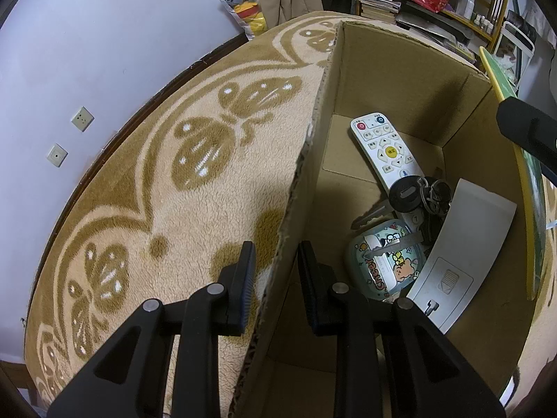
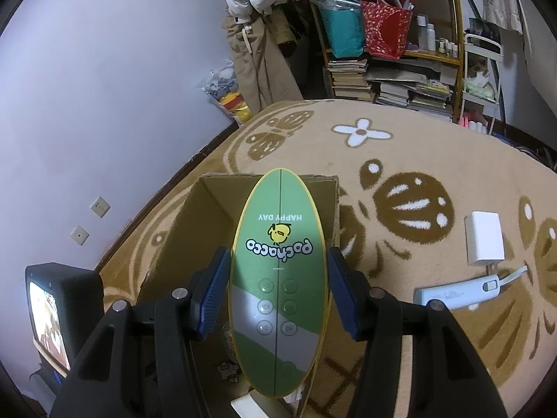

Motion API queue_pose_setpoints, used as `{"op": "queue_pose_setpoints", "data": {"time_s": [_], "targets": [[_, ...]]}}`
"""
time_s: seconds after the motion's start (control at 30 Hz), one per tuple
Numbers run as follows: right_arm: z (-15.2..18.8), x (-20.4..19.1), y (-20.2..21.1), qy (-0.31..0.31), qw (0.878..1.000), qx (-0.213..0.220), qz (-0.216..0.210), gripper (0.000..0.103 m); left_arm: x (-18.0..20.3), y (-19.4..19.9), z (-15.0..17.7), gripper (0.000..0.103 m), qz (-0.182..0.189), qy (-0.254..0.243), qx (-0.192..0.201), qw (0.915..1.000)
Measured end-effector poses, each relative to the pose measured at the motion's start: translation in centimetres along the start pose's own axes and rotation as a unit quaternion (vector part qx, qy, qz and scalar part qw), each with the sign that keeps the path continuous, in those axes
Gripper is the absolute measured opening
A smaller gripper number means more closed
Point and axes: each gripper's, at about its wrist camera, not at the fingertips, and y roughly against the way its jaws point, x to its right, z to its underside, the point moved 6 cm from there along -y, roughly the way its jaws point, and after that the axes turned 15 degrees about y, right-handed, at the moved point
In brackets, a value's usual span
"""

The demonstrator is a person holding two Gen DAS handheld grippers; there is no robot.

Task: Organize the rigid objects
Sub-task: 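Carry the green card over the box and release it with the right gripper, then move the right gripper to the light-blue power bank and grasp it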

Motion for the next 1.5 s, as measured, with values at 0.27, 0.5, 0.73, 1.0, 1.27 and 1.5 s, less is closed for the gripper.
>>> {"op": "queue_pose_setpoints", "data": {"time_s": [0.27,0.5,0.73,1.0,1.27,1.5], "targets": [[-0.5,0.3,1.5,-0.010,1.000,0.009,-0.002,0.073,-0.2,-0.1,0.0,0.025,0.002,0.005,-0.003,1.0000],[0.4,3.8,2.1,-0.027,0.998,0.007,0.054,0.082,-0.2,-0.1,0.0,0.025,0.000,0.004,-0.003,1.0000],[4.1,9.8,1.1,-0.100,0.988,-0.038,0.110,0.082,-0.2,-0.1,0.1,0.025,0.000,0.004,-0.003,1.0000],[8.7,14.5,-0.5,-0.183,0.970,-0.092,0.135,0.082,-0.1,-0.1,0.0,0.025,-0.001,0.003,-0.003,1.0000],[10.0,16.0,-2.2,-0.249,0.955,-0.084,0.140,0.082,0.0,-0.2,0.1,0.025,-0.003,0.001,-0.004,1.0000],[10.2,16.6,-3.7,-0.263,0.946,-0.102,0.157,0.081,0.0,-0.1,0.0,0.025,-0.004,-0.001,-0.004,1.0000]]}}
